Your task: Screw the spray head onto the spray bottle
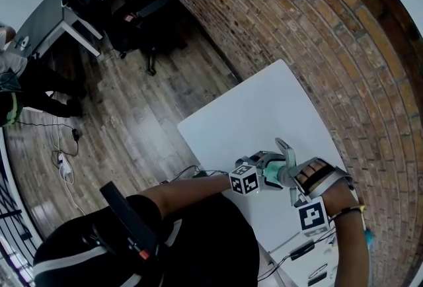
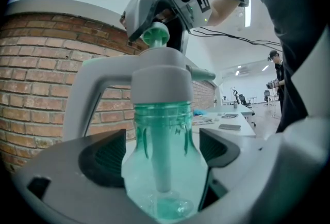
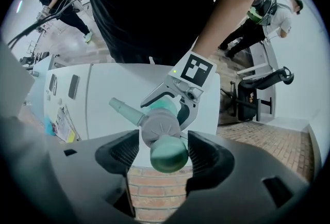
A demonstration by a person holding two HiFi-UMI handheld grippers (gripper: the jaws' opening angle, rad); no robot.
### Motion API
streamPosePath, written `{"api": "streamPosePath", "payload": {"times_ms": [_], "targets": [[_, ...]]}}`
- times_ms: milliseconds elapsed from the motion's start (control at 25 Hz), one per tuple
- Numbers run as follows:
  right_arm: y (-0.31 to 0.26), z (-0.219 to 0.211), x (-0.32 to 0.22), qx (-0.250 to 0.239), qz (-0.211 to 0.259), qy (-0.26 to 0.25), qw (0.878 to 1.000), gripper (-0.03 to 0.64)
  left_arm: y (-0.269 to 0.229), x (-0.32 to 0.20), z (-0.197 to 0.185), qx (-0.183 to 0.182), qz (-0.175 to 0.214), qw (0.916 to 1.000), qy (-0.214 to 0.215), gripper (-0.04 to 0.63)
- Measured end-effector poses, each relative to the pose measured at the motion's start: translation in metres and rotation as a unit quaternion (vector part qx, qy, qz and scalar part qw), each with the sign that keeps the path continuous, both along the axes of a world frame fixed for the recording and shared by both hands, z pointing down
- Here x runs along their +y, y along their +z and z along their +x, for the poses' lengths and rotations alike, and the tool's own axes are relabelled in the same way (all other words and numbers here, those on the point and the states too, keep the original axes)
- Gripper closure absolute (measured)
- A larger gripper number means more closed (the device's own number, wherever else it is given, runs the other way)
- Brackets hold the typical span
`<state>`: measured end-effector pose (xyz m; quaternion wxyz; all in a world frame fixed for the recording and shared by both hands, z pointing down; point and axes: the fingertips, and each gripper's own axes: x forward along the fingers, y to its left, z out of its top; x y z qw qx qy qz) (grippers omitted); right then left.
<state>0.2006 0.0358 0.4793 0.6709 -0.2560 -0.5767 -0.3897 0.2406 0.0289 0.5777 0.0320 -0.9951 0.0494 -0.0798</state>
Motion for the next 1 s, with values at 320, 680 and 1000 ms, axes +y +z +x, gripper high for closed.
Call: {"api": "streamPosePath", "payload": {"times_ms": [320, 680, 1000], "targets": [[0.021, -0.001, 0.007, -0.019, -0.008, -0.004, 1.0, 0.331, 0.002, 0.0, 0.001, -0.002, 0.004, 1.0, 0.007, 0.149], [0.024, 0.0, 0.002, -0.031, -0.027, 0.079, 0.996, 0.331, 0.002, 0.001, 0.001, -0.001, 0.006, 0.9999, 0.009, 0.15], [0.025, -0.006, 0.002, -0.094, -0.042, 0.191, 0.976, 0.33, 0.002, 0.001, -0.001, -0.001, 0.009, 0.9999, 0.009, 0.152]]}}
